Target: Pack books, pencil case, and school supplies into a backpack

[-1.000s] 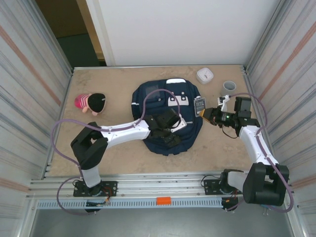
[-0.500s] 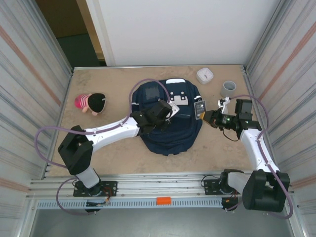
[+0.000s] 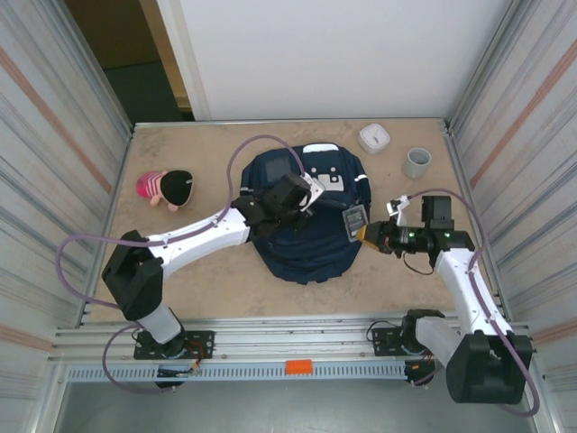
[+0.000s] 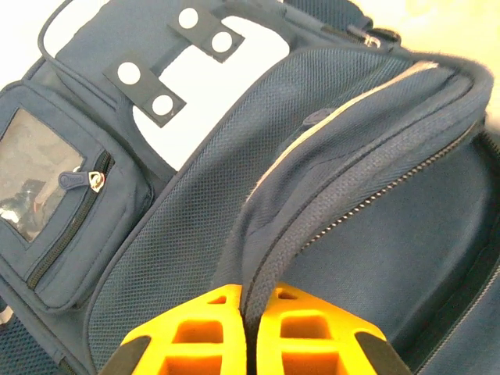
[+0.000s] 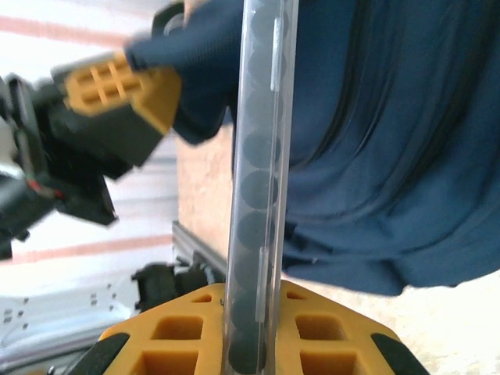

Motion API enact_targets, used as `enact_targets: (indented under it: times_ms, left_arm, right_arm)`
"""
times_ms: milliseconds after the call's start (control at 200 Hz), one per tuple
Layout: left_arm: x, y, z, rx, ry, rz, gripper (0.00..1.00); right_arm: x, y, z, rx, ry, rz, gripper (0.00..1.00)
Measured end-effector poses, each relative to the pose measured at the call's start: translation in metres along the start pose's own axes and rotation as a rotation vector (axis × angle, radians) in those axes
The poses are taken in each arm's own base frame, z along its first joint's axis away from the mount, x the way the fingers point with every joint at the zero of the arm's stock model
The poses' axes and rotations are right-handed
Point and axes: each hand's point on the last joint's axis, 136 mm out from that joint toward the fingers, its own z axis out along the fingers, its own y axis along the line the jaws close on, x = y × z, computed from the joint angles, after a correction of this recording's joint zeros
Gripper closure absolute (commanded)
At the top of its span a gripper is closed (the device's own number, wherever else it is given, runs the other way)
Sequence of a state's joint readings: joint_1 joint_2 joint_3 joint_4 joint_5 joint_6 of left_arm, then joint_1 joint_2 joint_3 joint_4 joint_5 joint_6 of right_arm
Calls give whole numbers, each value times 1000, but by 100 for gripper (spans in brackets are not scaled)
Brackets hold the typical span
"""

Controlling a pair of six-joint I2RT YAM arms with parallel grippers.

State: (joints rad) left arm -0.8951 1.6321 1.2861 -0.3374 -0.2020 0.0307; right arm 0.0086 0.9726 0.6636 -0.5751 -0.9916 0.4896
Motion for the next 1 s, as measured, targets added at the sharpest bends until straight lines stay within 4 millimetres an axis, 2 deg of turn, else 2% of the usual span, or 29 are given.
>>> enact_targets:
  times_ms: [115,195,421,521,697,997]
  left_arm:
    - [-6,-4,-5,37,-15,-60,100]
    - [-6,-7,-7,61,-12,-104,100]
    - [-4,-15,-14,115,-12,-202,100]
    - [-6,-17,-17,132,-18,-224,100]
    - [-7,-22,-18,158,-16,-251,100]
    - [-9,-27,-19,191,-20,-274,100]
  right_arm:
    - [25,3,22,-34,79,7,94]
    - [30,4,34,-39,90,22,94]
    - [1,16,53,-52,-49,59,94]
    - [-8,14,64,-40,-106,116,94]
    - [-13,2,80,14,-236,206,93]
    - [-24,14,93,45,-461,191,87]
